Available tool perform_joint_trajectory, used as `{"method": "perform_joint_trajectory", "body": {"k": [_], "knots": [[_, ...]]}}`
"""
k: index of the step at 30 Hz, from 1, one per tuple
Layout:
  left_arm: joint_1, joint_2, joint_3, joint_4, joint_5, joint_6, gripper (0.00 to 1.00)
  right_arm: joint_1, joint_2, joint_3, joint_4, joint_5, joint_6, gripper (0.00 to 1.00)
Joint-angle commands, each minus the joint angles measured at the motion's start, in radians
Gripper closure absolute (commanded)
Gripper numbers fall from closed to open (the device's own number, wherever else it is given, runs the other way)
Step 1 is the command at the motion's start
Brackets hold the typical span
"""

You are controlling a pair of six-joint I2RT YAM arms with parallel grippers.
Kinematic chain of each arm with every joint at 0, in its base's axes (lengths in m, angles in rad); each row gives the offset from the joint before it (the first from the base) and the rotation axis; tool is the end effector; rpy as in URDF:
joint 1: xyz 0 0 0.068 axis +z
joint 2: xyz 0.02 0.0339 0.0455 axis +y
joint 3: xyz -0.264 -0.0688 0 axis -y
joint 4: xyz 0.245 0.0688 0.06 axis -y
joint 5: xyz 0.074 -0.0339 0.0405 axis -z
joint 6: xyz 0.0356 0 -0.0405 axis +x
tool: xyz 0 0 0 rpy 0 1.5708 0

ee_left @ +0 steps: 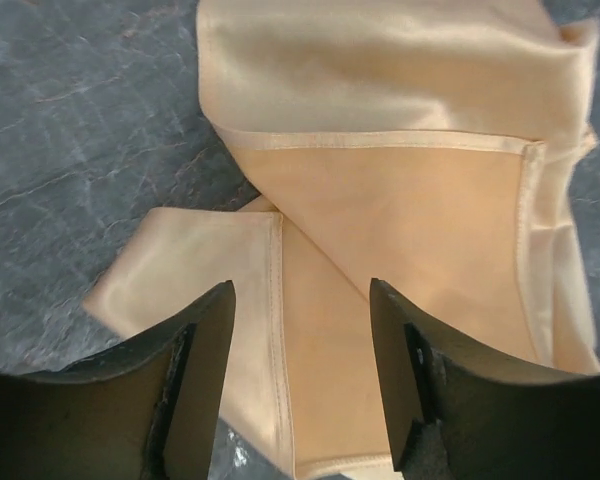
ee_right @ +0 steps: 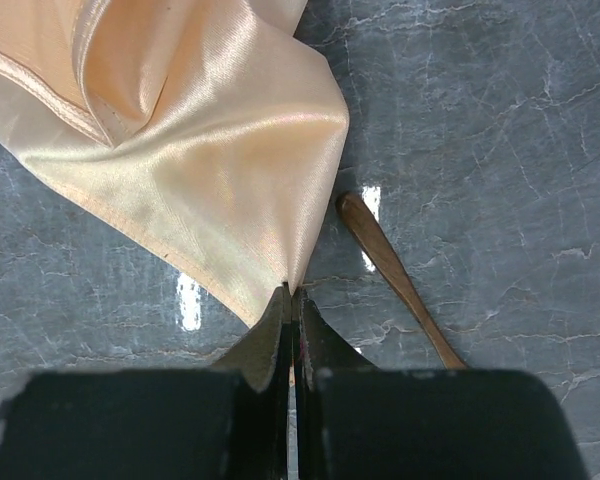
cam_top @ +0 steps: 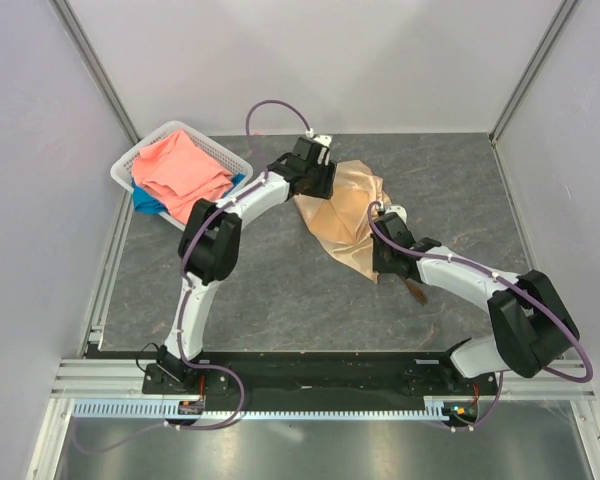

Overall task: Fold the napkin, place the utensils inside, and roll it up
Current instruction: Flatten the napkin out

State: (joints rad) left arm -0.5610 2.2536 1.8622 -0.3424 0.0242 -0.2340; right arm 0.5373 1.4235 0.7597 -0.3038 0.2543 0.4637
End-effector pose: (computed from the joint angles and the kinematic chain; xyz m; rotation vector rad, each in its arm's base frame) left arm 0.4376 -0.2760 0.2069 0.3939 2.3103 -0.4297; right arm 0.2389 0.1319 0.1816 0.0074 2.4956 0.0926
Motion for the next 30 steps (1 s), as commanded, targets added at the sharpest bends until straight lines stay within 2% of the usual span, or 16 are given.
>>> {"method": "perform_joint_trajectory", "body": {"k": [1, 6, 12, 15, 18, 22, 26, 29, 30], "knots": [[-0.027, 0.083, 0.065, -0.095, -0.081, 0.082, 0.41, -0.010, -0.006, 0.003, -0.003, -0.013, -0.003, 1.00], [-0.031, 0.081, -0.015, -0.060, -0.116, 0.068, 0.46, -0.011, 0.040, 0.010, 0.008, -0.026, -0.005, 1.00], [-0.030, 0.090, -0.002, -0.064, -0.139, 0.068, 0.51, -0.013, 0.054, 0.024, 0.015, -0.055, 0.009, 1.00], [-0.031, 0.099, 0.011, -0.090, -0.156, 0.071, 0.58, -0.011, 0.035, 0.021, 0.015, -0.047, 0.007, 0.99], [-0.031, 0.100, 0.006, -0.093, -0.162, 0.073, 0.73, -0.011, 0.015, 0.020, 0.012, -0.043, 0.004, 0.99], [-0.031, 0.093, 0.008, -0.101, -0.158, 0.091, 0.98, -0.013, 0.002, 0.033, 0.003, -0.036, -0.007, 0.99], [-0.031, 0.040, -0.040, -0.098, -0.162, 0.093, 0.98, -0.023, -0.018, 0.055, -0.023, -0.010, -0.023, 0.98], [-0.031, -0.098, -0.153, -0.057, -0.153, 0.058, 0.98, -0.036, -0.043, 0.073, -0.052, 0.013, -0.033, 0.98], [-0.031, -0.144, -0.244, -0.015, -0.147, 0.042, 0.98, -0.036, -0.046, 0.088, -0.063, 0.022, -0.037, 0.96]]}}
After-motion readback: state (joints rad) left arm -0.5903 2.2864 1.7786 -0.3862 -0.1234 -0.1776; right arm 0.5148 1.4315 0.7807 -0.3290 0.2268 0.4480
